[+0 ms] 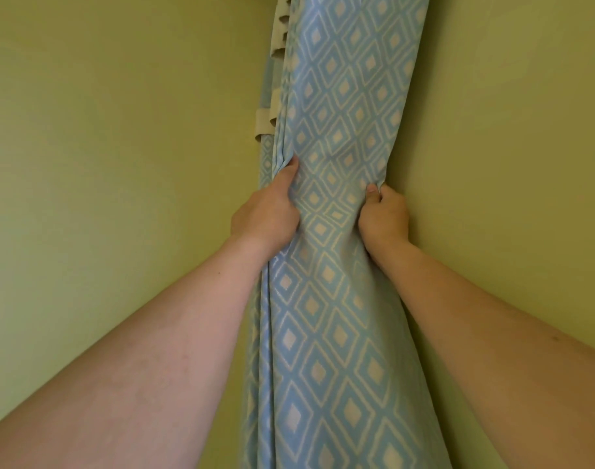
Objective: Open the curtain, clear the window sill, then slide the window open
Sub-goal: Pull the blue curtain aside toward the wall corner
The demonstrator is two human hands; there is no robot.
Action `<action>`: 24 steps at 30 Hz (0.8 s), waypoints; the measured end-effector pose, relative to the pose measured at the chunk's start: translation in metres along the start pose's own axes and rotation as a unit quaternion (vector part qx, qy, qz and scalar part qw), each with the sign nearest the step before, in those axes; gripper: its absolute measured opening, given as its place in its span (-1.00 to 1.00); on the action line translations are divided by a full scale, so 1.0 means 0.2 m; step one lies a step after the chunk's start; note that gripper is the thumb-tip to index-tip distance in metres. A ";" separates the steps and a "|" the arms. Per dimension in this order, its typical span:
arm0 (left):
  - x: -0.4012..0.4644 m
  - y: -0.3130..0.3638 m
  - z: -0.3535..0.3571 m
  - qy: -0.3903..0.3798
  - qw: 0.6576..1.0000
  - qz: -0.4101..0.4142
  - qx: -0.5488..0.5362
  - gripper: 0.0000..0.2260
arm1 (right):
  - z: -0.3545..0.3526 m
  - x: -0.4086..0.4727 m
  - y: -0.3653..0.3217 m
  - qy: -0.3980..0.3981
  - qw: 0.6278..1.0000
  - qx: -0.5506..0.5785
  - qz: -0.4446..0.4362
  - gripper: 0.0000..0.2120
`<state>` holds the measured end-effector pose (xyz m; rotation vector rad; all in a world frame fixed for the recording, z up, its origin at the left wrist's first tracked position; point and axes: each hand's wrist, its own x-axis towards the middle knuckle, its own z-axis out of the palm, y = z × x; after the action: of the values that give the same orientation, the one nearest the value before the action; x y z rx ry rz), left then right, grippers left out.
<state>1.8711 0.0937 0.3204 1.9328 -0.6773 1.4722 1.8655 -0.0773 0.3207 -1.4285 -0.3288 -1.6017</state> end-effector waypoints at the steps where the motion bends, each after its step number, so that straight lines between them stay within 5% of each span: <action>1: 0.01 -0.03 0.03 -0.005 1.000 -0.004 -0.001 -0.41 | 0.02 0.00 0.03 0.000 1.000 -0.005 -0.002 -0.75; 11: 0.10 -0.34 0.35 -0.010 0.998 -0.044 0.048 -0.39 | 0.29 -0.03 0.40 -0.004 0.989 -0.099 -0.106 -0.68; 24: 0.18 -0.67 0.68 -0.068 0.987 -0.054 0.136 -0.50 | 0.56 -0.16 0.89 -0.092 0.944 -0.300 -0.100 -0.71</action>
<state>2.0641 0.0849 0.3063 2.2571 -0.4404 1.4349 2.0685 -0.0761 0.2585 -2.0701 -0.0891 -1.8267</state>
